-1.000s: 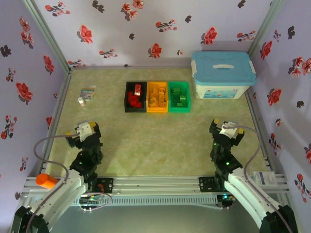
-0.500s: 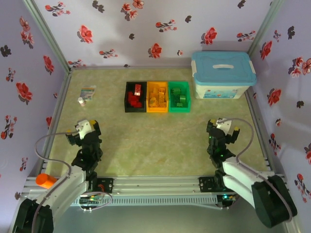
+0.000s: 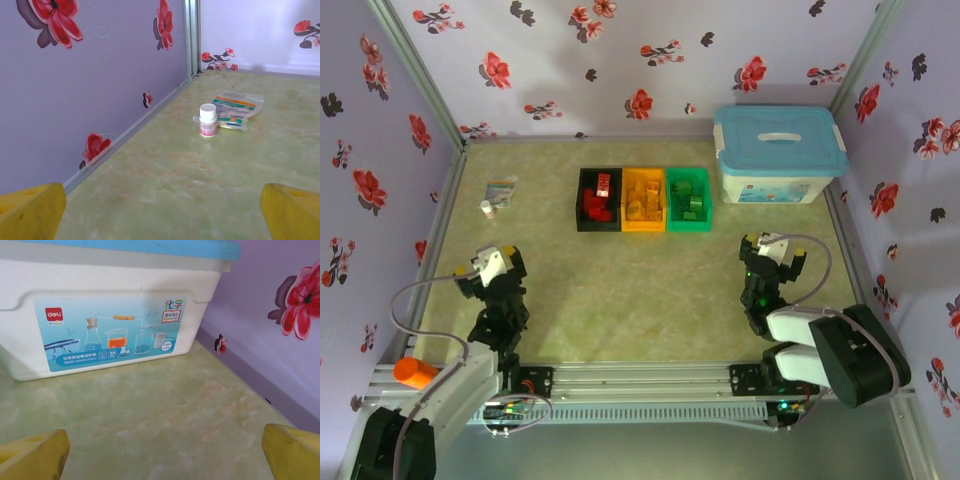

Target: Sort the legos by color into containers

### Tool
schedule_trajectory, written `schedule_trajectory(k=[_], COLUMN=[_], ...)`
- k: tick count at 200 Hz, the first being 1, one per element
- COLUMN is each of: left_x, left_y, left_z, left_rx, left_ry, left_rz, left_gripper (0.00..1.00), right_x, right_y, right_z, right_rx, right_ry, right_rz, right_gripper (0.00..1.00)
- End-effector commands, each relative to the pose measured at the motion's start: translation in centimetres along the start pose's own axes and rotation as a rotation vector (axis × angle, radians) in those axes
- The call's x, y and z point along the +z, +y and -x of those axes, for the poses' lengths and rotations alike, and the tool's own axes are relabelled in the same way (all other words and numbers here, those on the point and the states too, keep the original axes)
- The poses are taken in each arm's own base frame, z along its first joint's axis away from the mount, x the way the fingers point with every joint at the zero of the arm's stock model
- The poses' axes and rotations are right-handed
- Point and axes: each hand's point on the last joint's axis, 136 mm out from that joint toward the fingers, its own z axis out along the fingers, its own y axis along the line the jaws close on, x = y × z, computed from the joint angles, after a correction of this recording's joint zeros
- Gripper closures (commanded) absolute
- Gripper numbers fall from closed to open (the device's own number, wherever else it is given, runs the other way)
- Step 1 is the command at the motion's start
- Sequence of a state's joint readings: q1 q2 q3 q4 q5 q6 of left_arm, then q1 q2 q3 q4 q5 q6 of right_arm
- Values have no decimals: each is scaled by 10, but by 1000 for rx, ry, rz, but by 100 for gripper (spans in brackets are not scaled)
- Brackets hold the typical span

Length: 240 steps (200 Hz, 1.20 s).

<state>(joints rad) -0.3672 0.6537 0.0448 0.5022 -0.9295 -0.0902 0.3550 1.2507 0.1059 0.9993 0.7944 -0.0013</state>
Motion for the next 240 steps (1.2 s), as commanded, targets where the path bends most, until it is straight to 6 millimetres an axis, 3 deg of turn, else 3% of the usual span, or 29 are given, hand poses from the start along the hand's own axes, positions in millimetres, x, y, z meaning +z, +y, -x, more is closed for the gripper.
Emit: schedule_trajectory(k=[1,64,119,178,215,240], left_x=[1,3,6,6,10,13], left_y=[3,4,3,2,2,-1], left_z=[4,4,4,4,2,1], left_rx=[-30,-50,-55,-70,-80,-78], left_ry=[-25,-43,-49,-68,-60,-56], left_rz=[5,2,-4,-18,-24,-30], left_gripper=[0,0,0,0,0,0], right_x=[-1,-1,18,28,31,30], right_y=[-3,-7,-25,-18,18,20], right_z=[21,20,9,6,4,4], right_rx=[68,102,162,147,35,28], right_ry=[-93,-136,-99,-81,-72,-72], right_rz=[-3,-2,-72,-49,116,119], right_gripper=[1,1,0,1,1,1])
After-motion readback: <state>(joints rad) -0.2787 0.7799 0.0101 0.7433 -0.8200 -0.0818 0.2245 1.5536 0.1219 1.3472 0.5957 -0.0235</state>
